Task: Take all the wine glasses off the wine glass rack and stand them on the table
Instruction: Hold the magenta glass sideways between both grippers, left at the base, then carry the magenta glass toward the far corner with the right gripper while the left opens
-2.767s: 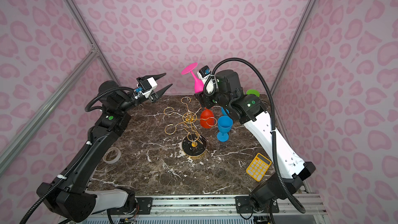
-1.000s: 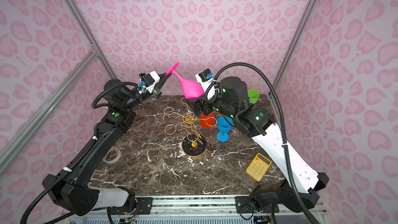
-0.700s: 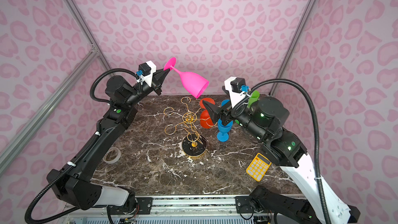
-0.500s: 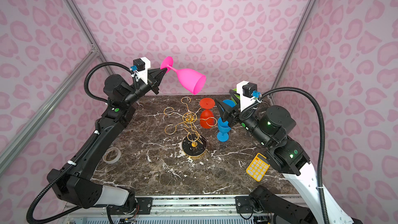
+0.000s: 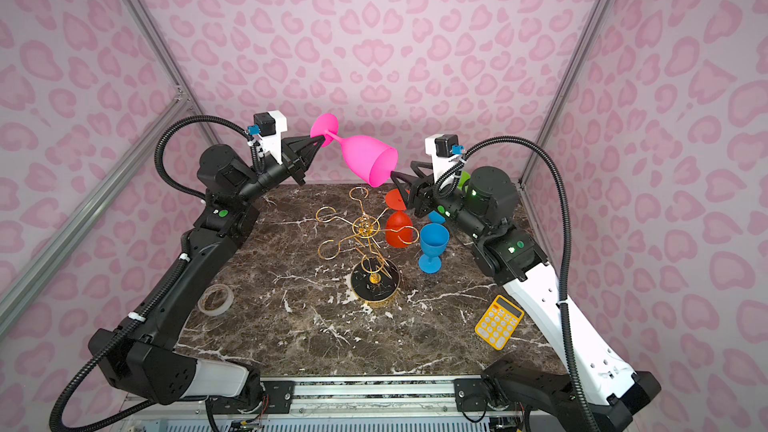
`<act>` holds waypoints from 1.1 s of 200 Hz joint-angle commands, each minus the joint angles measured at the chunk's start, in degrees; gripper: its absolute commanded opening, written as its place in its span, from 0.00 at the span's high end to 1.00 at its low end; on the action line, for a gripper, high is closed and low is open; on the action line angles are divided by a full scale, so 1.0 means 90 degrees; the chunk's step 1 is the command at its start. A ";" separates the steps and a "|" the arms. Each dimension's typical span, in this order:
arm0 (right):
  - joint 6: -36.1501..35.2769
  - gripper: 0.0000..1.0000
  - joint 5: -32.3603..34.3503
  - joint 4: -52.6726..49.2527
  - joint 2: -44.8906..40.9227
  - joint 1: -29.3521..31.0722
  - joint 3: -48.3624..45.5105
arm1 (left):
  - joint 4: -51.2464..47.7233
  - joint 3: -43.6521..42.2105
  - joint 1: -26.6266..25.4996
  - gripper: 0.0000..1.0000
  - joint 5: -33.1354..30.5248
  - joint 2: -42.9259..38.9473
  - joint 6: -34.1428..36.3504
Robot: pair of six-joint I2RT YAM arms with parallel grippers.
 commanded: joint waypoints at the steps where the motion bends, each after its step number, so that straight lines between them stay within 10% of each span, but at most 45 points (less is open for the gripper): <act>1: 0.0182 0.43 -0.0276 0.0486 0.0173 0.0010 0.0114 | 0.0195 -0.0002 0.0021 0.97 0.0138 -0.0013 -0.0105; 123: 0.0372 0.91 -0.0519 0.0722 0.0855 0.0010 0.0688 | 0.0220 0.0071 0.0020 0.96 0.0566 0.0062 -0.0524; 220: 0.0100 1.00 0.0654 -0.0457 -0.0149 -0.0192 0.0872 | 0.0143 -0.0007 0.0012 0.29 0.0046 -0.0134 -0.0289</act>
